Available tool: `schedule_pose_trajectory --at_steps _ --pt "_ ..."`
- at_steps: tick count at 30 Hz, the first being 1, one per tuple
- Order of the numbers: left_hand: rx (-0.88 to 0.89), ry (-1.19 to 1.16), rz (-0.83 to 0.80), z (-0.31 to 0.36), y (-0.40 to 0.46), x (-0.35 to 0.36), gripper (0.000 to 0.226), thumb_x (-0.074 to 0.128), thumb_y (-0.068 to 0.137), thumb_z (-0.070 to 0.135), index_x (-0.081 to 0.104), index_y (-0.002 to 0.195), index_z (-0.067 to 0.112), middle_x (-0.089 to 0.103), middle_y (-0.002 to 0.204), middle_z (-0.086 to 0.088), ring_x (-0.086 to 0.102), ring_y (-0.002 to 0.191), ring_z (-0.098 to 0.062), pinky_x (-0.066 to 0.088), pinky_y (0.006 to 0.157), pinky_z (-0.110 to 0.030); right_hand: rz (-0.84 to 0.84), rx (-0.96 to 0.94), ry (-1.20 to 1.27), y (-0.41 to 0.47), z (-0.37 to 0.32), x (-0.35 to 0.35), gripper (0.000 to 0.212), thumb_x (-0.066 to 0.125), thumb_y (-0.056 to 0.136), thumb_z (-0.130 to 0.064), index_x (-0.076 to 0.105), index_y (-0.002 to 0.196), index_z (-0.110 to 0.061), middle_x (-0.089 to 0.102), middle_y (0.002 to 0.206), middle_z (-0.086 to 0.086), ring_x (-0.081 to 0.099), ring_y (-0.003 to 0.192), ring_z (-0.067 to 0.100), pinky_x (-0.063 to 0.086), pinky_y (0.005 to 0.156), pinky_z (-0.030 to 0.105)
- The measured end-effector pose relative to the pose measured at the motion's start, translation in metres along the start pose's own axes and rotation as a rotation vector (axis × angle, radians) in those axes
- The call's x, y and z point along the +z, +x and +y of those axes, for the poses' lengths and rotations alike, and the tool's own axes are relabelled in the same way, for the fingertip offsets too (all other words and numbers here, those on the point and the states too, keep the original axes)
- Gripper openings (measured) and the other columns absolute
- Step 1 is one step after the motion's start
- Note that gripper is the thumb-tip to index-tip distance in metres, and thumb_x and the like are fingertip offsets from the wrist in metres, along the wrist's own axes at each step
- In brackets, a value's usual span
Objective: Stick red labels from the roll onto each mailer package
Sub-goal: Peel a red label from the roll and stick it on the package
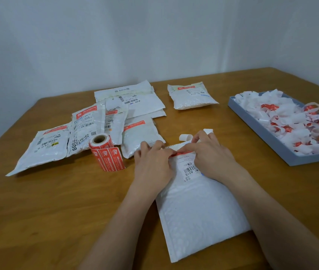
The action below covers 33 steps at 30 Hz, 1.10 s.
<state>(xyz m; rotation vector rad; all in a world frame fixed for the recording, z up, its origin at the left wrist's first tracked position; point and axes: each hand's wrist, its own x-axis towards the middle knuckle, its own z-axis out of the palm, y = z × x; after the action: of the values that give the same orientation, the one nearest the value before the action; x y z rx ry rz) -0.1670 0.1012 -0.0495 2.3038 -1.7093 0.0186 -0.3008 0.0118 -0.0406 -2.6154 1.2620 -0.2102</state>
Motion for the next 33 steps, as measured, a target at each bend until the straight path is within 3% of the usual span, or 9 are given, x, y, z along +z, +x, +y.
schedule_pose_trajectory --at_steps 6,14,25,33 --pt "0.000 0.012 -0.036 0.000 0.002 -0.003 0.038 0.038 0.100 0.032 0.054 0.132 0.042 0.053 0.135 0.011 0.040 0.118 -0.024 0.034 0.099 -0.039 0.024 0.019 0.041 0.002 0.004 0.004 0.055 0.045 0.091 -0.005 0.056 0.122 -0.049 0.038 0.118 -0.008 0.032 0.107 0.008 0.034 0.062 0.021" --pt "0.016 -0.022 -0.028 -0.006 0.002 -0.003 0.039 0.039 0.099 0.028 0.055 0.131 0.041 0.056 0.134 0.012 0.043 0.118 -0.020 0.041 0.096 -0.036 0.054 0.027 0.101 0.006 0.009 0.003 0.048 0.043 0.094 -0.005 0.061 0.125 -0.037 0.040 0.114 -0.008 0.038 0.102 0.009 0.046 0.074 0.025" --pt "0.006 -0.042 -0.030 -0.013 0.004 -0.002 0.039 0.044 0.096 0.026 0.057 0.131 0.039 0.059 0.134 0.011 0.048 0.122 -0.016 0.050 0.092 -0.030 0.097 -0.006 0.191 0.009 0.017 0.007 0.039 0.043 0.096 -0.006 0.065 0.124 -0.023 0.042 0.104 -0.008 0.043 0.097 0.010 0.035 0.070 0.018" --pt "-0.044 -0.096 0.004 -0.016 0.006 -0.004 0.032 0.054 0.092 0.030 0.066 0.121 0.036 0.065 0.124 0.008 0.058 0.109 -0.012 0.048 0.081 -0.024 0.094 -0.025 0.188 0.010 0.022 0.006 0.041 0.040 0.096 -0.004 0.065 0.124 -0.019 0.052 0.116 -0.003 0.049 0.102 0.013 0.041 0.078 0.022"
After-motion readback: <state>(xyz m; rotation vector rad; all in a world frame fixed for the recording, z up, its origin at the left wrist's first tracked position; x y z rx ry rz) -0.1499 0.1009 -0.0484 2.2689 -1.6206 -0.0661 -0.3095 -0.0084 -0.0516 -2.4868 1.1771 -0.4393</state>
